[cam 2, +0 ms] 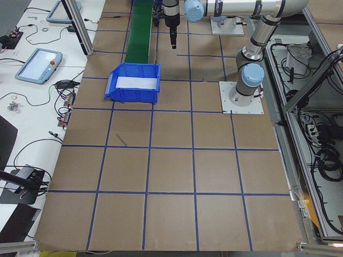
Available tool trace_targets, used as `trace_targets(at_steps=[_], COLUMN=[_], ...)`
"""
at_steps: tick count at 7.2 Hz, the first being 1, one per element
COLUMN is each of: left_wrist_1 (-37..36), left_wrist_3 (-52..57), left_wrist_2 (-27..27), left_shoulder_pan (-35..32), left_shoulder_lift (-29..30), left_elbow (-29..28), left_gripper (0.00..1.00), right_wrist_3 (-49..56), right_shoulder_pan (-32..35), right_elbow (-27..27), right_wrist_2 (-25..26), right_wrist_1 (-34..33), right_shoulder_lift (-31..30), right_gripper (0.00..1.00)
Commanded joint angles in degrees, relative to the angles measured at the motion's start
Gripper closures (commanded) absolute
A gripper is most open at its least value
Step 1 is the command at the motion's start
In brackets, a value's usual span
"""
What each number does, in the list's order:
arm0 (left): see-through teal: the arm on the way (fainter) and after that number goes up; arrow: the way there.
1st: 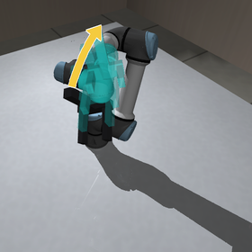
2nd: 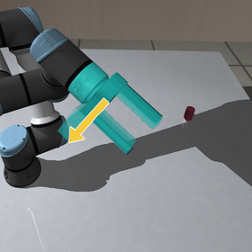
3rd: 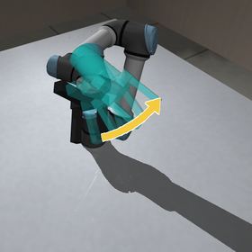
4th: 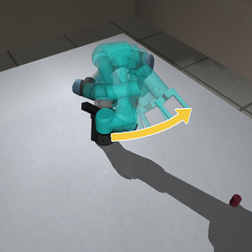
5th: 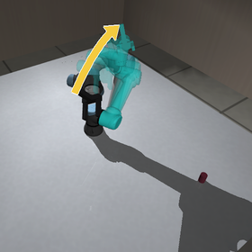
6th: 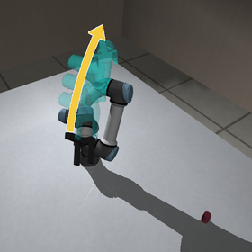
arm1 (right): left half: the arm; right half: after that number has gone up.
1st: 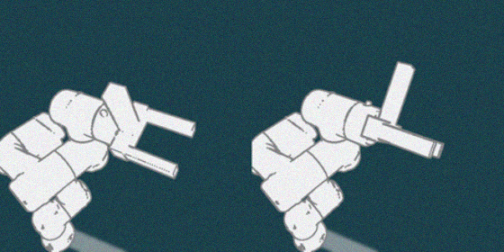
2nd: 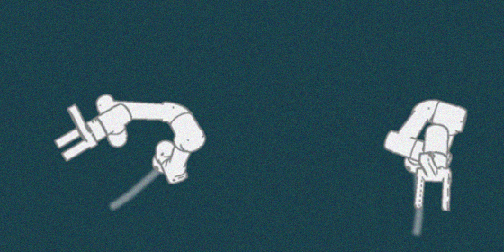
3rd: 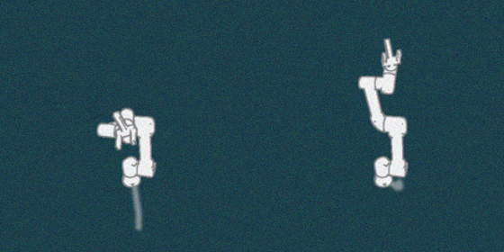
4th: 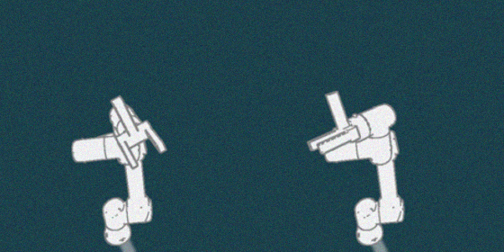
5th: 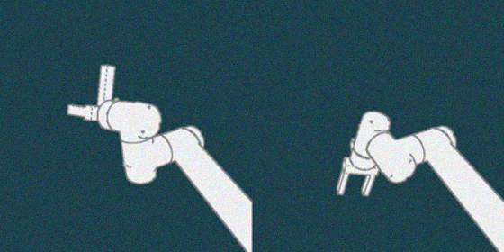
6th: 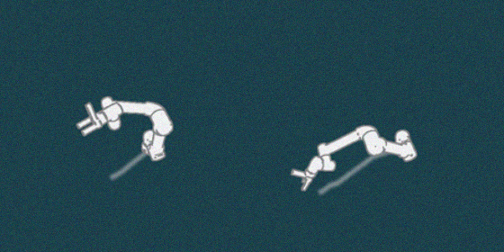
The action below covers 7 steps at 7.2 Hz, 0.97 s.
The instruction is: Transport two buttons from left to right
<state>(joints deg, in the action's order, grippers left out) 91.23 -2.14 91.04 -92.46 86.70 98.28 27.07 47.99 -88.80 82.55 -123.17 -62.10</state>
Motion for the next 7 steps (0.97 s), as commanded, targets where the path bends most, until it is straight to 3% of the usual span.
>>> trace_targets(at_steps=[1,3,5,7], left_wrist_1=[0.0,0.0,0.2,0.3], left_wrist_3=[0.0,-0.1,0.0,0.0], left_wrist_2=[0.0,-0.2,-0.3,-0.1], left_shoulder_pan=[0.0,0.0,0.1,0.1], left_shoulder_lift=[-0.1,-0.1,-0.1,0.0], left_elbow=[0.0,-0.2,-1.2,-1.3], left_gripper=[0.0,0.0,0.0,0.0], right_wrist_3=[1.3,1.4,1.3,0.3], right_shoulder_pan=[0.0,0.6,4.3,16.4], right_elbow=[-0.1,-0.8,-0.8,-0.3], right_wrist_2=[0.3,2.7,3.5,10.5], right_wrist_1=[0.6,7.7,20.4,24.9], right_shoulder_lift=[-5.5,-14.5,-24.3,-29.7], right_gripper=[0.0,0.0,0.0,0.0])
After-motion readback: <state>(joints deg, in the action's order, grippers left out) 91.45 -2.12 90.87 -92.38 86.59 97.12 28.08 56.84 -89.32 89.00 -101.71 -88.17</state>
